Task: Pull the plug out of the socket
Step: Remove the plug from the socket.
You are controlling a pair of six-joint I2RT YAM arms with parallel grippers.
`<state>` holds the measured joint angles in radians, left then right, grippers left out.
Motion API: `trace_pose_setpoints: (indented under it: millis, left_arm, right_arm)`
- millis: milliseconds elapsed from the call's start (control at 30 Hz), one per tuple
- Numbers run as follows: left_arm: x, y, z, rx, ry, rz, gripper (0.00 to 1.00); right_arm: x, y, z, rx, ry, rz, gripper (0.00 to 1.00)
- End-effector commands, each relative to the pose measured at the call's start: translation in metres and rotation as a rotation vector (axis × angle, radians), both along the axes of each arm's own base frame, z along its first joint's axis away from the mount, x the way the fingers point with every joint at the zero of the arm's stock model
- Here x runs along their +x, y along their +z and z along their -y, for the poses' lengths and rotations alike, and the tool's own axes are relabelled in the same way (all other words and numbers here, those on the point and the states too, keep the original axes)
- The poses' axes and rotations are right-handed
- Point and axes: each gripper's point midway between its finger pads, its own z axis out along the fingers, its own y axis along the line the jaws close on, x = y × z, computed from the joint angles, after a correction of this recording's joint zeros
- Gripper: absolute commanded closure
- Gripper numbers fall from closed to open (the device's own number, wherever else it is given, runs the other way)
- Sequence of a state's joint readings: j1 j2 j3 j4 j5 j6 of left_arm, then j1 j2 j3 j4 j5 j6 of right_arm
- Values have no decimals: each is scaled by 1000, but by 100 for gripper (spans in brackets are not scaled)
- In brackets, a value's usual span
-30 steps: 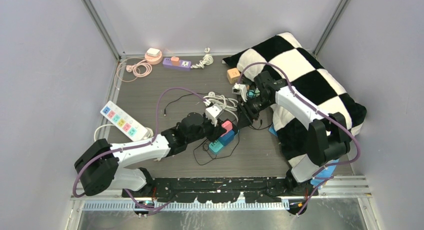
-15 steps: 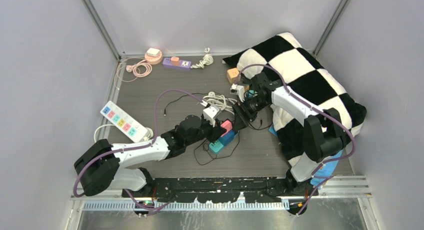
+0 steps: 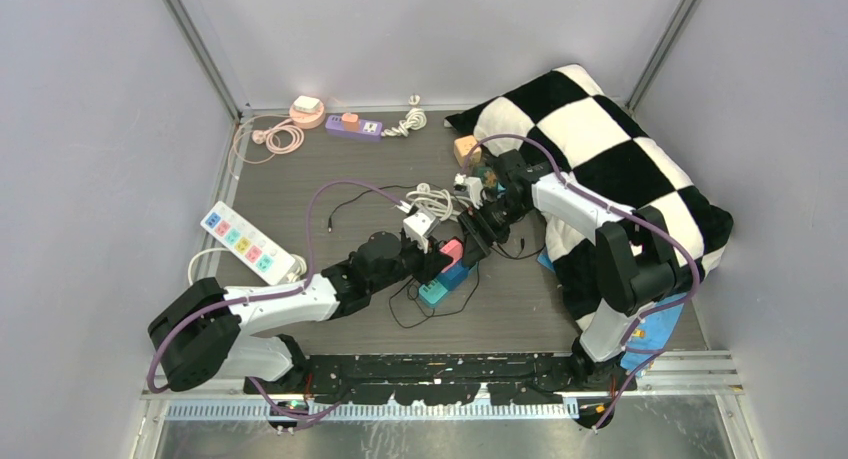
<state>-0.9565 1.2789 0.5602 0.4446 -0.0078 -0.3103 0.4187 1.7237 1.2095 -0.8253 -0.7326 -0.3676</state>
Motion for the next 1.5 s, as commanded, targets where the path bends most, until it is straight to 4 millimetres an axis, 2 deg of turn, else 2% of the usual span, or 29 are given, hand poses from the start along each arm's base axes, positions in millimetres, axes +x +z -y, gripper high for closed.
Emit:
trace_pose_setpoints:
  millis: [0, 467, 800, 900, 1333, 1467]
  left_arm:
    - [5, 28, 6, -91, 14, 62, 100]
    - [8, 42, -3, -199, 94, 46, 100]
    - [5, 30, 2, 66, 66, 179, 100]
    - [6, 28, 1, 100, 77, 197, 100]
    - [-7, 48, 11, -157, 89, -28, 100]
    - [-3, 55, 4, -200, 150, -51, 100]
  right_arm:
    - [6, -2, -3, -10, -22, 14, 17]
    - [13, -20, 4, -120, -39, 40, 21]
    - [15, -27, 6, -168, -43, 50, 22]
    - [15, -28, 7, -176, -44, 45, 22]
    - [14, -33, 6, -198, -37, 44, 22]
    - [15, -35, 6, -206, -38, 44, 22]
